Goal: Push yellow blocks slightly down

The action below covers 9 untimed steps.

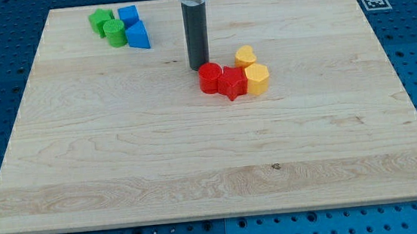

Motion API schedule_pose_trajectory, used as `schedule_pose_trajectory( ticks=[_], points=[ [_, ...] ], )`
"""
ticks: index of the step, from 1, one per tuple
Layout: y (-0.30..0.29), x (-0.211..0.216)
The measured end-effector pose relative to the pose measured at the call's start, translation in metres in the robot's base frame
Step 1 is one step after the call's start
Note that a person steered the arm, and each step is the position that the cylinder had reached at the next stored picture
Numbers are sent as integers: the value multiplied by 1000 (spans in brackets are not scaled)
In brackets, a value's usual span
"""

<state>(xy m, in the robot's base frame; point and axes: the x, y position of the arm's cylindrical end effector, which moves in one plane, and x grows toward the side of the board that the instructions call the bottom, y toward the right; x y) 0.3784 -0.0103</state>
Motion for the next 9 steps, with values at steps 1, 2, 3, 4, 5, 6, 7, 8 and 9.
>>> schedule_pose_trajectory(
  ticks=[1,2,3,4,5,6,7,8,9],
  points=[
    [10,11],
    [10,12],
    [10,0],
    [15,-25],
    [28,-21],
    [50,-21],
    [66,-15],
    [63,-7],
    [57,1]
  ],
)
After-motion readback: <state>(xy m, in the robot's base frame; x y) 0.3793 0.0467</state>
